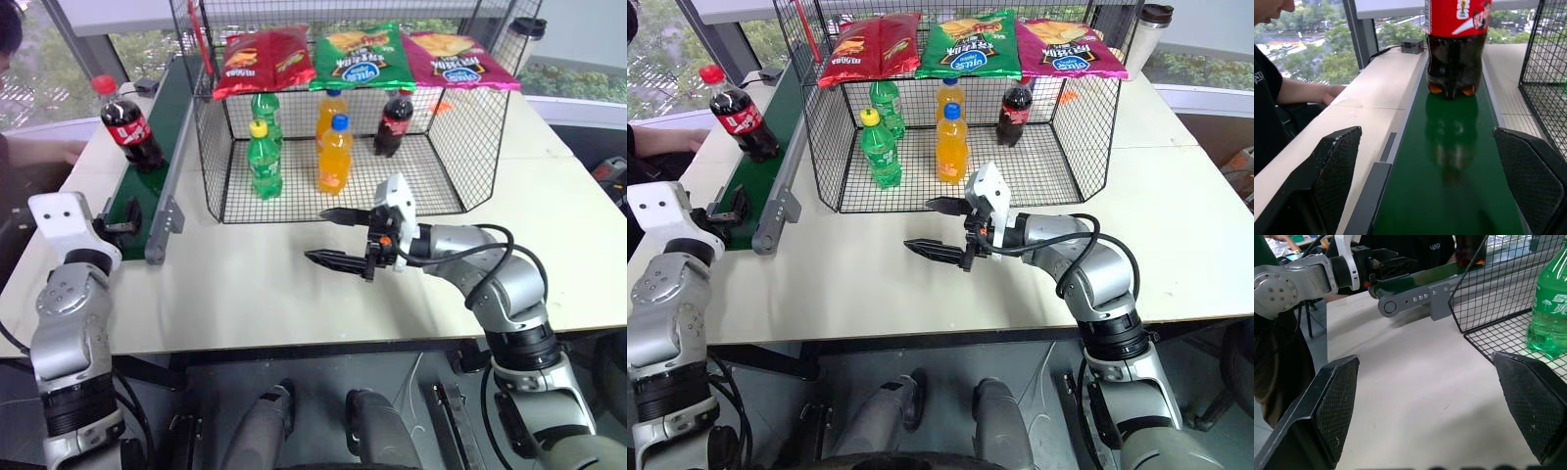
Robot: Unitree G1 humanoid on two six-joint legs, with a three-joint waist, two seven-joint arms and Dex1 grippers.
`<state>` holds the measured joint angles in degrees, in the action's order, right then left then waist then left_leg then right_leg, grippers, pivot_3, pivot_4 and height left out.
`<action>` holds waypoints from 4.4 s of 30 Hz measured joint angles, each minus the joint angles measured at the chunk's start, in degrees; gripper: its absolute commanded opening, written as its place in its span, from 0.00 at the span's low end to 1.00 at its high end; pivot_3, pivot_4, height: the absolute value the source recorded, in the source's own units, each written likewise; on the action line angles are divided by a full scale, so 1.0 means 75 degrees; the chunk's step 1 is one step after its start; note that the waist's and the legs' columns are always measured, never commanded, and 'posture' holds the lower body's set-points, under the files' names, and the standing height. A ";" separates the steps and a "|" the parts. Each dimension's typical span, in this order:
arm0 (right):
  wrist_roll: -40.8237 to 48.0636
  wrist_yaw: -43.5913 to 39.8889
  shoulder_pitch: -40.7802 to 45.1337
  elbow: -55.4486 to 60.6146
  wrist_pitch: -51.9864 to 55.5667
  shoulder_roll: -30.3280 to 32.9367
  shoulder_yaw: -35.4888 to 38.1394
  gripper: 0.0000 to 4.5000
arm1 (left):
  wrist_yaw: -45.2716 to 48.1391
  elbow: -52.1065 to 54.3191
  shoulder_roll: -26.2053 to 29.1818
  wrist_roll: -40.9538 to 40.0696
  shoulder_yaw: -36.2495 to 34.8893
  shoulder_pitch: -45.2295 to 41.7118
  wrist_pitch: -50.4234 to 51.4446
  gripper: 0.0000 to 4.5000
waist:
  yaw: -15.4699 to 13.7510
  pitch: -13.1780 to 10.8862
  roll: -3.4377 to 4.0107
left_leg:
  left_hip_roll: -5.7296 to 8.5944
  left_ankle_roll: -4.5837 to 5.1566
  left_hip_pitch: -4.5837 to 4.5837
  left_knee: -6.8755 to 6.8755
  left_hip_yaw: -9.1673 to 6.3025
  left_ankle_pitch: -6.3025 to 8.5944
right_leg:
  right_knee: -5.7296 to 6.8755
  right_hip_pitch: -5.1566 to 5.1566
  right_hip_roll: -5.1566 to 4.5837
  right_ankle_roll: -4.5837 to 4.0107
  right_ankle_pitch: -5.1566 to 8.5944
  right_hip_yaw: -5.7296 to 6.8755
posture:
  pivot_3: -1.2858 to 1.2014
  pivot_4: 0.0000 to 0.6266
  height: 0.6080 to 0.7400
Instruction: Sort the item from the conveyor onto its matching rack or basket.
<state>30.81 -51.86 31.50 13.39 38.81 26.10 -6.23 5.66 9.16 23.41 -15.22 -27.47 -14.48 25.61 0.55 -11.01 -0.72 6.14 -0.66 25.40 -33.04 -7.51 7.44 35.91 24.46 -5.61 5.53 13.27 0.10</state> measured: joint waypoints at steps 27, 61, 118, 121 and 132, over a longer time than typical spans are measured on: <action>-0.0105 0.0245 -0.0087 0.0068 -0.0053 0.0109 -0.0003 1.00 | 0.0520 -0.0200 -0.0280 -0.0594 0.0495 -0.0163 -0.0572 0.65 | -0.0028 -0.0003 -0.0007 | 0.0002 0.0000 0.0003 -0.0003 -0.0001 0.0000 | -0.0001 -0.0002 -0.0001 0.0000 -0.0001 0.0002 | 0.52 0.24 0.98; 0.0677 0.0962 0.0432 0.0652 0.0814 0.0426 0.0672 0.88 | 0.5919 -0.0643 -0.0140 0.0104 0.5866 -0.1798 -0.1221 0.65 | 0.0019 -0.0012 -0.0008 | 0.0001 0.0009 0.0013 0.0005 0.0004 -0.0001 | -0.0021 0.0004 -0.0003 0.0000 -0.0001 -0.0001 | 0.52 0.24 0.98; -0.2552 0.3314 0.3909 -0.8517 -0.4574 -0.0287 0.1390 0.58 | 0.2531 0.0289 -0.1323 0.0540 0.4618 -0.0308 -0.0636 1.00 | 0.0024 -0.0013 -0.0002 | 0.0007 0.0026 -0.0004 -0.0006 0.0020 -0.0016 | 0.0022 0.0003 0.0016 0.0029 -0.0017 -0.0007 | 0.52 0.24 0.98; -0.2580 0.3257 0.3909 -0.8573 -0.4629 -0.0306 0.1477 0.92 | 0.2530 0.0289 -0.1320 0.0556 0.4618 -0.0291 -0.0635 1.00 | 0.0031 -0.0013 -0.0001 | 0.0007 0.0025 -0.0005 -0.0008 0.0021 -0.0016 | 0.0022 0.0003 0.0016 0.0029 -0.0017 -0.0008 | 0.52 0.24 0.98; -0.2657 0.3202 0.3709 -0.7743 -0.4265 -0.0071 0.1520 0.99 | 0.2563 0.0270 -0.1319 0.0606 0.4618 -0.0317 -0.0648 1.00 | 0.0014 -0.0013 0.0000 | 0.0007 0.0025 -0.0006 -0.0007 0.0019 -0.0016 | 0.0025 0.0003 0.0016 0.0029 -0.0017 -0.0009 | 0.52 0.24 0.98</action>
<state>10.89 -27.84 59.31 -44.69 6.82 25.57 5.17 24.89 11.18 13.51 -10.68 7.17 -16.86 20.75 0.65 -11.10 -0.73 6.20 -0.47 25.35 -33.09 -7.38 7.32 36.09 24.49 -5.49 5.75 13.15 0.03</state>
